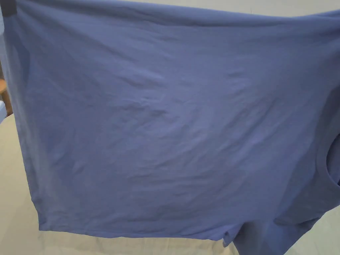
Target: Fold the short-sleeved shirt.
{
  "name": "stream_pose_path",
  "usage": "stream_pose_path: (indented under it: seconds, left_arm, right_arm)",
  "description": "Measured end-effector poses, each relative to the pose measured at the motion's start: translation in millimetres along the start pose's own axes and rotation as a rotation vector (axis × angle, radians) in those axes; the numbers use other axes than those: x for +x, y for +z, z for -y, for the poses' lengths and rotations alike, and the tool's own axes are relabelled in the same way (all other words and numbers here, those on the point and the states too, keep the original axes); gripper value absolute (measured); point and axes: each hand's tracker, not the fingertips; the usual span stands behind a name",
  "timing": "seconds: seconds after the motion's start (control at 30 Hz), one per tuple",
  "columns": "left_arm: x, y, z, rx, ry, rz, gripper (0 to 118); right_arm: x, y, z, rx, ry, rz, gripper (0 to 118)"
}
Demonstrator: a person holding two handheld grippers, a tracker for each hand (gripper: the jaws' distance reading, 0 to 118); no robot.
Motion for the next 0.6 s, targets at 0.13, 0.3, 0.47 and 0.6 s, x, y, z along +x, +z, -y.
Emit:
stream_pose_path:
  seconds: [0.13, 0.3, 0.47, 0.6]
  left_arm:
    - [2, -51, -6, -0.021, -0.021, 0.0, 0]
    - [13, -100, -12, -0.054, -0.021, 0.002, 0]
    - [22, -149, -8, -0.095, -0.015, -0.001, 0]
    - [31, -187, 1, -0.129, -0.025, -0.007, 0]
  right_arm:
    - [1, -35, -8, 0.002, 0.01, 0.01, 3]
    - [-11, -77, -16, -0.002, 0.046, 0.03, 3]
    - [-20, -120, -16, -0.002, 0.08, 0.037, 3]
    - [-27, -154, -11, -0.007, 0.094, 0.042, 3]
